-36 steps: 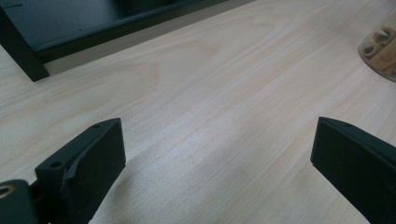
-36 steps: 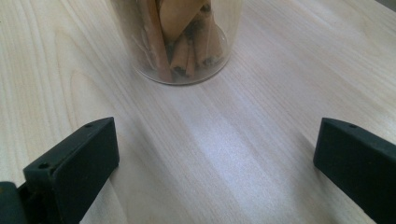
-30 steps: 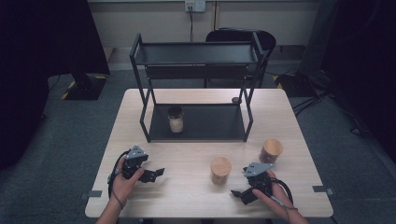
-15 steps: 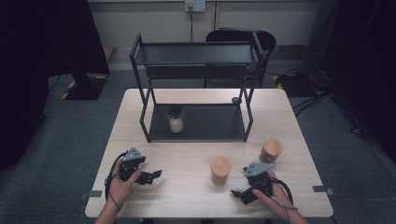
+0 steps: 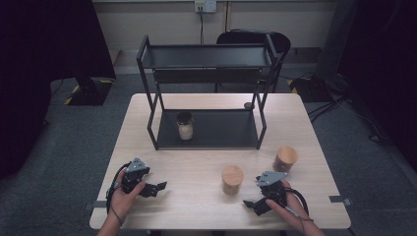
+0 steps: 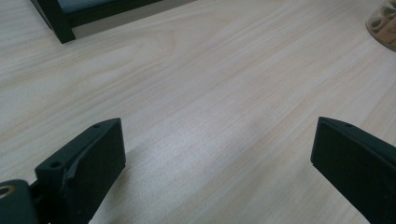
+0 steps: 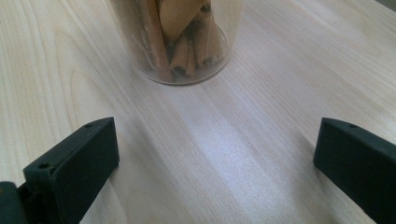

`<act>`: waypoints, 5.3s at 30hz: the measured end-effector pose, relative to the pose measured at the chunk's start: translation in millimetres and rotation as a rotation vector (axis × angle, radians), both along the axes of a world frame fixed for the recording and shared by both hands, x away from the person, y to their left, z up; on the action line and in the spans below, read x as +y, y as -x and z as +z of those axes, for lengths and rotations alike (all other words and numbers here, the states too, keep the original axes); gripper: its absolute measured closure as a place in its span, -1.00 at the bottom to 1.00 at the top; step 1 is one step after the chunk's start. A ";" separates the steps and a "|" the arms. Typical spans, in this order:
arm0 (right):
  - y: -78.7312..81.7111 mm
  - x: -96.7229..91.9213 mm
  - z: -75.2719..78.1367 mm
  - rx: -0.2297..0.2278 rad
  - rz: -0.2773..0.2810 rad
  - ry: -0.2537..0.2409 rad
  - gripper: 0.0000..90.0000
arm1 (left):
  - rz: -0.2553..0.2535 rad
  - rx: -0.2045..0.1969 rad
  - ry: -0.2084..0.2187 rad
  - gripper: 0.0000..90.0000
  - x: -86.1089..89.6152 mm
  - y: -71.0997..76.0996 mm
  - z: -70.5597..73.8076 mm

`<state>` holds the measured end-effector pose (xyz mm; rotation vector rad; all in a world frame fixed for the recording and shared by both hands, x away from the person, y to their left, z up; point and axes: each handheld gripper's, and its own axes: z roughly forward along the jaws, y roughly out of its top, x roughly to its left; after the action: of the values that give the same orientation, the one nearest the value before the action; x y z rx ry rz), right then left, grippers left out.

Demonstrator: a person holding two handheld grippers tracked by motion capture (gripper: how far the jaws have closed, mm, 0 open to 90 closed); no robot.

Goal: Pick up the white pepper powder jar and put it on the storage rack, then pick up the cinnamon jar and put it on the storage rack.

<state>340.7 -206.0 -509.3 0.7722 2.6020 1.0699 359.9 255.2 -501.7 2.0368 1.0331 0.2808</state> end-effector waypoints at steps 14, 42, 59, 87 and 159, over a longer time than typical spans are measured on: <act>0.1 0.0 0.0 0.000 -0.001 0.000 -1.00 | 0.003 0.011 -0.017 -0.94 9.9 6.5 -3.6; 0.1 0.0 0.0 0.000 -0.001 0.000 -1.00 | -0.036 -0.035 -0.124 -0.99 10.7 13.4 -8.4; 0.1 0.0 0.0 0.000 -0.002 0.000 -1.00 | -0.052 -0.049 -0.158 -1.00 8.9 14.4 -8.9; -3.0 0.3 2.9 0.014 0.011 0.024 -1.00 | -0.055 -0.050 -0.159 -1.00 9.1 14.0 -8.8; -28.5 49.0 16.0 0.023 0.044 -0.124 -0.76 | -0.055 -0.050 -0.159 -1.00 9.0 14.0 -8.8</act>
<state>369.2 -157.0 -493.3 0.7616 2.6032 1.2522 345.9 264.3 -510.5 2.1856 0.9481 0.3934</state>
